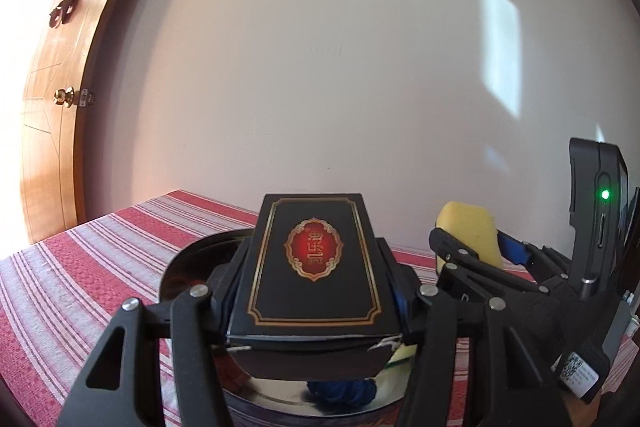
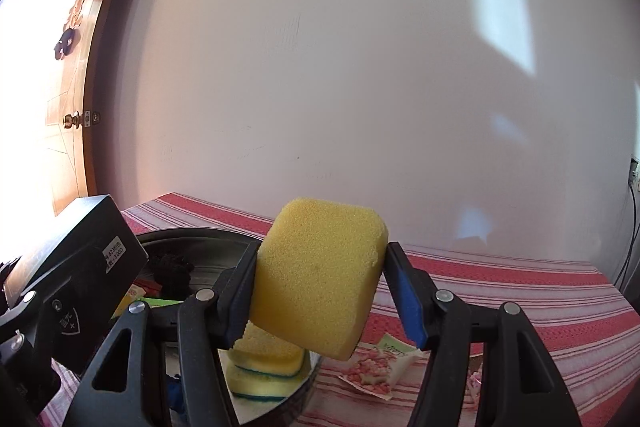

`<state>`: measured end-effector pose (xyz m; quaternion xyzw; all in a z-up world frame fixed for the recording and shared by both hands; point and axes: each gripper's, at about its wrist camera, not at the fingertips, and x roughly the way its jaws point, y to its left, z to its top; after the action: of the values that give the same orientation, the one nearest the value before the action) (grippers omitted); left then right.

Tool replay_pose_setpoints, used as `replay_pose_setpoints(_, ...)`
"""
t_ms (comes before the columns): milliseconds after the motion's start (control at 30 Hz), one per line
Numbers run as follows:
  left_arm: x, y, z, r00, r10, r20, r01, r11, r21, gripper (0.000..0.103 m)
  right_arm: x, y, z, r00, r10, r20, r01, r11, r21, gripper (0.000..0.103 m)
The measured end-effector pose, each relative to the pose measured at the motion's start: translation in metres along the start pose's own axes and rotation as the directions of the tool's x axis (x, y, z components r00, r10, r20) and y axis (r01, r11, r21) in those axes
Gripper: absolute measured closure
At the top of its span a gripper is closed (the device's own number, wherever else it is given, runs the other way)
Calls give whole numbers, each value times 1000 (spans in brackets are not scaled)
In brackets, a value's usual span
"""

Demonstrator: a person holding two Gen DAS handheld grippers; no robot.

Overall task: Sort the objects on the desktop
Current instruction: 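Carry the black box and yellow sponge over the tin with both tools, then open both tools to drop the box and sponge into the tin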

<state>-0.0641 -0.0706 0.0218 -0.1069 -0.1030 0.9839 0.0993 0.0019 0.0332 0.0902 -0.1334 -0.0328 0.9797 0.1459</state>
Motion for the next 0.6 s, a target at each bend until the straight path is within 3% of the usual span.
replay_pose_setpoints(200,19,21,9,991,105,-84,-105,994,0,45,38,7,12,993,53,-104,-48,998,47,40)
replay_pose_setpoints(500,37,26,11,979,150,-136,-146,989,40,45,82,15,24,965,146,-216,-116,982,147,39)
replay_pose_setpoints(600,48,18,12,973,164,-163,-154,986,71,45,100,20,28,933,216,-287,-175,971,160,37)
